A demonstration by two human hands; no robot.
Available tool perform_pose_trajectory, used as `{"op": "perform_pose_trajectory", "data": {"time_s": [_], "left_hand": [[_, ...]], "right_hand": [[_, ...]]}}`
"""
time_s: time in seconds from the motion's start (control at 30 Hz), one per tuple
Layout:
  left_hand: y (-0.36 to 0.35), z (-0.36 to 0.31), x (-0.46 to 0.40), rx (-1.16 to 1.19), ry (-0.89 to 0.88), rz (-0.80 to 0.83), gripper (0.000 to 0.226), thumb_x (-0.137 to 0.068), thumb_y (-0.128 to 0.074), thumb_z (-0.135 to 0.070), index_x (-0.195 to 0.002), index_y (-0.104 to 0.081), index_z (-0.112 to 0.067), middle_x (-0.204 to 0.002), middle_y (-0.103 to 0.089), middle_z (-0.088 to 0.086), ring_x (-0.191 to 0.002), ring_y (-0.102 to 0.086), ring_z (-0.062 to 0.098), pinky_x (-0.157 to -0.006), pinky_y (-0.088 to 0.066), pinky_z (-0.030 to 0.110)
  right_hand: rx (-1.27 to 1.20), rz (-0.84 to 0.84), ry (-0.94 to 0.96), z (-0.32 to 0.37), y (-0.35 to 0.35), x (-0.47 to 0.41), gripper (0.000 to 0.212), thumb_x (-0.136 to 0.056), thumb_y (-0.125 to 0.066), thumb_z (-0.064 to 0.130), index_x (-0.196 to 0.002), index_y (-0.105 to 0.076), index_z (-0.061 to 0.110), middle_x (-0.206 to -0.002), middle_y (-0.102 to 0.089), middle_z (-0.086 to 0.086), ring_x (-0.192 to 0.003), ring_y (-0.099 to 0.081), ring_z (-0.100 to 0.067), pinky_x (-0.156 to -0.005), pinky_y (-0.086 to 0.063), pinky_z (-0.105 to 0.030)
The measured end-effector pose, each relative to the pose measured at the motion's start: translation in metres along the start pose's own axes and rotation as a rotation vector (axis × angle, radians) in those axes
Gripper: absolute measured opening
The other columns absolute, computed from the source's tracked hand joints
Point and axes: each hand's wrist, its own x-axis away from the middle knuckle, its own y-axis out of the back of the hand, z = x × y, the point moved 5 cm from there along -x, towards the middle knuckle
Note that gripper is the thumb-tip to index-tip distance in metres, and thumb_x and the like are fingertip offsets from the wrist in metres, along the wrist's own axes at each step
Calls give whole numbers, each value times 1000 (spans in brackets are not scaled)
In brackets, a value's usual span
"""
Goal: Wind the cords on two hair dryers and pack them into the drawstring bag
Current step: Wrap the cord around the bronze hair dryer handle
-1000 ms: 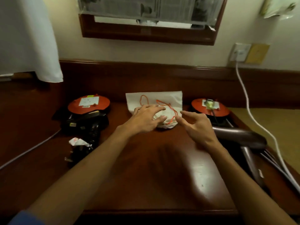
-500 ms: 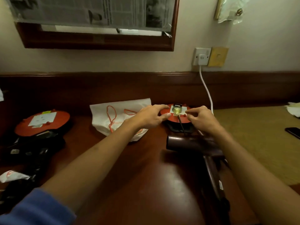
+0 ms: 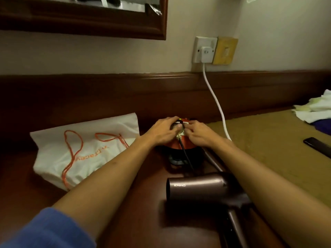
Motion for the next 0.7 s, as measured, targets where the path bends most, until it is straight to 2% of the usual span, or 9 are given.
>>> {"op": "perform_pose_trajectory", "data": {"time_s": [0.1, 0.27, 0.33, 0.4, 0.43, 0.5, 0.6, 0.67, 0.7], "left_hand": [[-10, 9, 3, 58, -20, -63, 63, -103, -39, -56, -156, -44, -22, -157, -50, 7, -146, -42, 27, -118, -36, 47], [-7, 12, 2, 106, -29, -57, 70, -94, -41, -68, -152, -49, -31, -154, -54, 0, -144, -46, 25, -117, -38, 47], [-3, 12, 1, 96, -19, 3, 60, -102, -44, -60, -154, -47, -31, -157, -51, 3, -147, -42, 25, -120, -34, 41], [2, 15, 2, 74, -6, 61, 57, -107, -37, -56, -159, -38, -33, -164, -39, 7, -155, -29, 27, -124, -25, 43], [5, 18, 5, 66, 6, 63, 57, -108, -35, -55, -161, -33, -34, -167, -34, 8, -157, -24, 29, -125, -22, 45], [10, 24, 14, 50, 31, 26, 56, -109, -42, -43, -162, -28, -32, -167, -33, 8, -154, -29, 30, -121, -25, 40], [4, 32, 26, 6, 57, 12, 55, -109, -46, -40, -161, -32, -30, -168, -30, 11, -154, -28, 30, -122, -24, 38], [-1, 36, 29, 11, 73, 33, 56, -109, -42, -44, -161, -32, -28, -171, -21, 14, -158, -19, 32, -126, -16, 41], [-3, 38, 27, 16, 77, 52, 56, -109, -41, -45, -162, -32, -29, -171, -19, 14, -158, -16, 33, -127, -14, 43]], "right_hand": [[55, -19, 16, -7, -1, -5, 49, -102, -36, 28, -151, -42, 23, -150, -40, -15, -134, -40, -41, -111, -36, -52], [104, -43, 51, -7, 2, -7, 48, -104, -35, 34, -151, -42, 28, -149, -38, -11, -134, -35, -35, -109, -35, -48], [98, -13, 43, -9, 4, -6, 49, -104, -36, 39, -152, -39, 31, -152, -35, -8, -138, -31, -33, -112, -33, -49], [23, 46, 17, -10, 10, -5, 50, -103, -41, 46, -151, -41, 33, -155, -35, -5, -142, -29, -31, -115, -29, -52], [-39, 52, 15, -10, 14, -5, 50, -102, -45, 48, -149, -44, 32, -154, -39, -4, -143, -31, -31, -116, -30, -52], [-206, 5, 52, -4, 21, -6, 52, -100, -54, 45, -147, -50, 23, -151, -48, -7, -140, -43, -27, -114, -37, -44], [-319, -43, 57, 11, 18, -7, 57, -95, -62, 45, -141, -56, 11, -141, -58, -8, -130, -54, -22, -98, -44, -28], [-236, -119, 8, 19, 12, -14, 60, -84, -64, 63, -117, -70, 13, -118, -67, -10, -114, -62, -26, -78, -44, -29], [-187, -161, -23, 23, 10, -18, 59, -80, -65, 68, -101, -70, 13, -104, -67, -9, -105, -65, -28, -69, -43, -30]]}}
